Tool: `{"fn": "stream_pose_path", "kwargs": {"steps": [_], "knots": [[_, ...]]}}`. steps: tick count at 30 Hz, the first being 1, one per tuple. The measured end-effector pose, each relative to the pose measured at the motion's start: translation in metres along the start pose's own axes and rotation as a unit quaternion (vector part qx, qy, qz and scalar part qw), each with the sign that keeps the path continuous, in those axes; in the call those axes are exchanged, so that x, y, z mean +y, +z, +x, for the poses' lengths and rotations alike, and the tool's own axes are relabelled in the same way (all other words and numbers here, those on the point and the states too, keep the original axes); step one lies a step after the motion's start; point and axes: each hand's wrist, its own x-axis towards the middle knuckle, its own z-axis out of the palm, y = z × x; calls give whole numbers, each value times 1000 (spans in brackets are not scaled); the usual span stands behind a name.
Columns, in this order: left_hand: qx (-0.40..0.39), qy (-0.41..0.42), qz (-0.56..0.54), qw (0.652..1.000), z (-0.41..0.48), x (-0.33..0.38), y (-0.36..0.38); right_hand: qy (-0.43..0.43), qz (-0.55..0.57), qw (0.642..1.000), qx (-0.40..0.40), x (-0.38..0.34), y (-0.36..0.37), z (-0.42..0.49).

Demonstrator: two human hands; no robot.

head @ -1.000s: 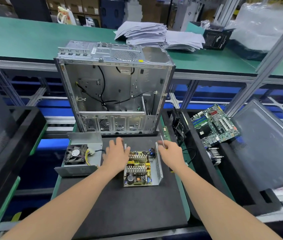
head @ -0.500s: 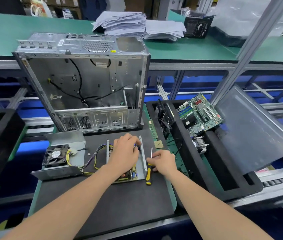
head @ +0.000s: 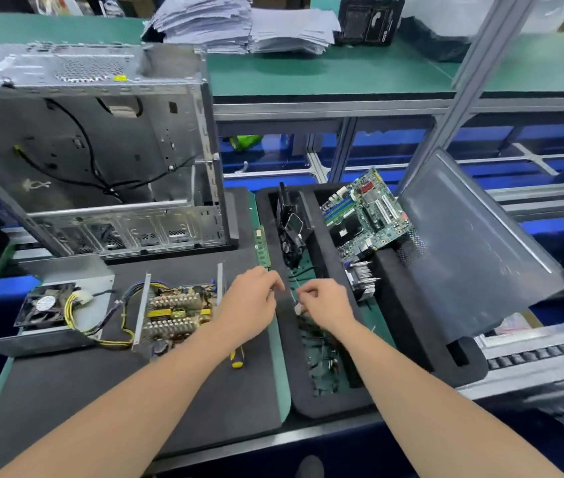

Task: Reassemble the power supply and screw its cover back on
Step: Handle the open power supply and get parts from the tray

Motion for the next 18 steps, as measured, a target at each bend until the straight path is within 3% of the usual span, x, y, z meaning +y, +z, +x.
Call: {"fn": "stream_pose_path", "kwargs": {"steps": [2,7,9,11,13,15,18], "knots": [[-28,-15,-7,999,2,6,13,32,-4,999,25,24,-20,10],[-81,-44,18,996,7,8,42,53,30,998,-21,55,-41,22],[-85,-54,30,994,6,6,51,38,20,997,-62,51,-41,21],[-87,-65,48,993,4,2,59,23,-28,988,-152,43,-41,16],[-89,-72,66,991,1,-4,65,15,-110,951,-288,36,-40,12],[-88,-69,64,992,-1,-9,67,23,-209,884,-418,30,-37,8],[-87,-47,68,993,0,-14,68,3,-343,822,-454,26,-24,1]]}}
